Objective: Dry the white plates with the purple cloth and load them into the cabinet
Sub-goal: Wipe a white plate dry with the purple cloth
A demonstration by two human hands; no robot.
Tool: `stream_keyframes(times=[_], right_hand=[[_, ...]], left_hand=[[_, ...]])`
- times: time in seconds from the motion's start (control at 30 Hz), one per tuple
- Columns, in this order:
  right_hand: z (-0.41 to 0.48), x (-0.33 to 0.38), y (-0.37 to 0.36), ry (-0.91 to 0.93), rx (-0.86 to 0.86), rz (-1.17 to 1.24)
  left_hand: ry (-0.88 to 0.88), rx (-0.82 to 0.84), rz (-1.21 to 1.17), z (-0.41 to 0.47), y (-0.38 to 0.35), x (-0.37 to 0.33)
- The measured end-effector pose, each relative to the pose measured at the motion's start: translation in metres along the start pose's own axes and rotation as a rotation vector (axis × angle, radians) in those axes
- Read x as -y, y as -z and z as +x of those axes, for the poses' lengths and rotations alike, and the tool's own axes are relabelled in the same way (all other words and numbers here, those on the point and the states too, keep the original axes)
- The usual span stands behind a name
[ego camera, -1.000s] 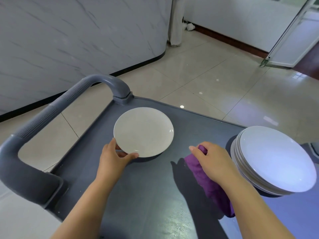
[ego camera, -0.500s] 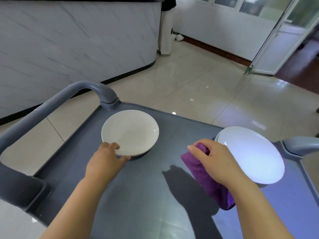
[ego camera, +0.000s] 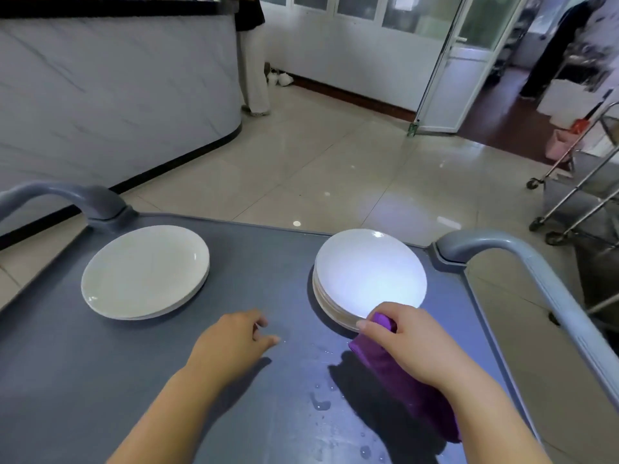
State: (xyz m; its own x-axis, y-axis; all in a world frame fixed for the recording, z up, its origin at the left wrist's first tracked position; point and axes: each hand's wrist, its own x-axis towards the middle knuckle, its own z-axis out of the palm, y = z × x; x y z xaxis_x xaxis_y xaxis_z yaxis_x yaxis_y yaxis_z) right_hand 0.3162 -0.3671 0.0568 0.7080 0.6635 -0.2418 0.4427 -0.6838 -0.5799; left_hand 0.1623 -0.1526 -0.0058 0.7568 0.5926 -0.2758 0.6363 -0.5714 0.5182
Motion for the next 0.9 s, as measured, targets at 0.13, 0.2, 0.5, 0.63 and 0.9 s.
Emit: stream_keyframes(times=[0.13,0.2,0.5,0.63,0.9], right_hand=[[-0.008,-0.036,0.021,-0.097,-0.159,0.015],[-0.012,-0.05,0.03,-0.135,-0.239,0.032],[-0.013,-0.097,0.049,-0.247,-0.326,0.37],[-0.009,-0.109,0.053,-0.201,-0.198,0.365],[-0.004,-0.124,0.059,-0.037,-0.181,0.216]], left_hand=[[-0.012,0.0,-0.166,0.011,-0.025,-0.045],[0.005,-0.017,-0.256,0.018,-0.035,-0.067],[0.191,-0.092,-0.441,0.043,-0.073,-0.123],[0.248,-0.122,-0.537,0.046,-0.076,-0.13],[0.293,-0.155,-0.819,0.037,-0.074,-0.134]])
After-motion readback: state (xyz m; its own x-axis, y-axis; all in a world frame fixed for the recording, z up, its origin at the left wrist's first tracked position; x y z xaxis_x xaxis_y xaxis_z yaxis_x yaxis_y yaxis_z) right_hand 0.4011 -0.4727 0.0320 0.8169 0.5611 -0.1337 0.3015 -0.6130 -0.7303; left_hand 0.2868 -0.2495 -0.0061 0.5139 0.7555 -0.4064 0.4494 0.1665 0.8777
